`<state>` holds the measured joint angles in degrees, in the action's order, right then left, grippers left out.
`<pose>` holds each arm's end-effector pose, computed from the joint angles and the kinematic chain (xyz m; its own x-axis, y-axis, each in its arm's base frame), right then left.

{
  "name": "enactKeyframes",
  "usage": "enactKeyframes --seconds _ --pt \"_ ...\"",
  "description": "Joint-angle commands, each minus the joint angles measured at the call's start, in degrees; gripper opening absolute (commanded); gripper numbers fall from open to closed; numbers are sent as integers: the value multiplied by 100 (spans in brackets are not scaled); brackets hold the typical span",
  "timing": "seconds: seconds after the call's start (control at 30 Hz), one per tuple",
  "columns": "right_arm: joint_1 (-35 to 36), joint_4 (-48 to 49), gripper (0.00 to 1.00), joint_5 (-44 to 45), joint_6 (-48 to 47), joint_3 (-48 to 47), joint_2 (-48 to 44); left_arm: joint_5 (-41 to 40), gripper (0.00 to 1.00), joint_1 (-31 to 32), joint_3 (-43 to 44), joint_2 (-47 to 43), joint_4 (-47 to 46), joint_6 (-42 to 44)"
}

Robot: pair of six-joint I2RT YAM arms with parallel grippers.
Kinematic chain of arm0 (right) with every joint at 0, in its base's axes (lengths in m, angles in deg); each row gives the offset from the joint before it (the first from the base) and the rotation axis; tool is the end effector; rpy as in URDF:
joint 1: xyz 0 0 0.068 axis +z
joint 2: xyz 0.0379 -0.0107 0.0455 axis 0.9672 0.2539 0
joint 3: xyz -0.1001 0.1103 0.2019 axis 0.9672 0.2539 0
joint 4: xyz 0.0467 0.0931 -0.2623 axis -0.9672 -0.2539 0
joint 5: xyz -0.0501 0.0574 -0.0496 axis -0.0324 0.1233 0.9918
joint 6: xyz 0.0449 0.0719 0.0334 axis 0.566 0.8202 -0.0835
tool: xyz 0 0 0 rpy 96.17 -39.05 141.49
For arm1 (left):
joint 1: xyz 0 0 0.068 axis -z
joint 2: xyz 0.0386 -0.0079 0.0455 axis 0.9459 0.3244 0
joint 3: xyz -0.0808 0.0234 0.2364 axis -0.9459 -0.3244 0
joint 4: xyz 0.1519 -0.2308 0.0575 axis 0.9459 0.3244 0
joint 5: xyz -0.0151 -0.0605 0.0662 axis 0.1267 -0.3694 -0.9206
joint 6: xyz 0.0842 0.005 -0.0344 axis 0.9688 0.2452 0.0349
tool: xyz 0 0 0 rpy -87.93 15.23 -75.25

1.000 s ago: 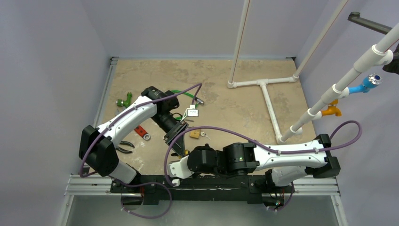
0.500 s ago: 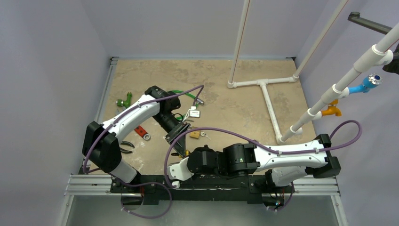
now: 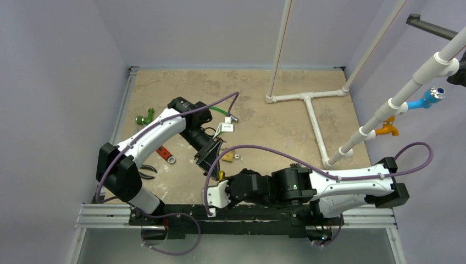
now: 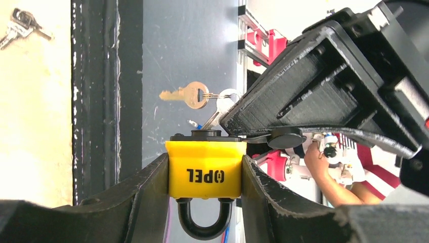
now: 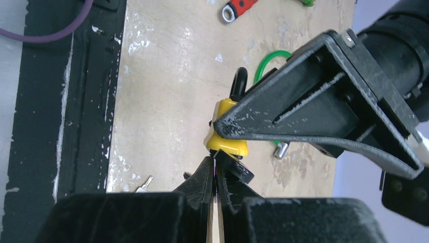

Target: Unlock with the key

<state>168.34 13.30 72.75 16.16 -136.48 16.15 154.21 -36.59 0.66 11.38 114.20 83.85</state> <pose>0.0150 0.3319 0.3154 0.4819 -0.6773 -0.5559 -0.7976 -0.0763 -0.5984 0.1807 -0.2167 0.2610 -0.6627 0.6819 -0.3097 0.4615 0.0461 -0.8860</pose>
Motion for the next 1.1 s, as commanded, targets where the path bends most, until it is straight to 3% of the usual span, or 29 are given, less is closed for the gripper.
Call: enactKeyframes --seconds 0.0,0.2,0.37,0.7,1.07 --pt "40 830 0 -31 382 275 -464 1276 0 -47 -56 -603 1207 669" --pt "46 1323 0 -325 440 547 -1343 1000 0 -60 314 -884 1207 1101" --pt "46 1380 0 -386 384 681 -1773 1628 0 -57 280 -993 1207 1539" --pt "120 991 0 -505 185 492 -1751 2078 0 7 615 -968 1198 1614" --pt "210 868 0 -233 -192 136 -1703 2086 0 59 319 -1060 1197 1741"
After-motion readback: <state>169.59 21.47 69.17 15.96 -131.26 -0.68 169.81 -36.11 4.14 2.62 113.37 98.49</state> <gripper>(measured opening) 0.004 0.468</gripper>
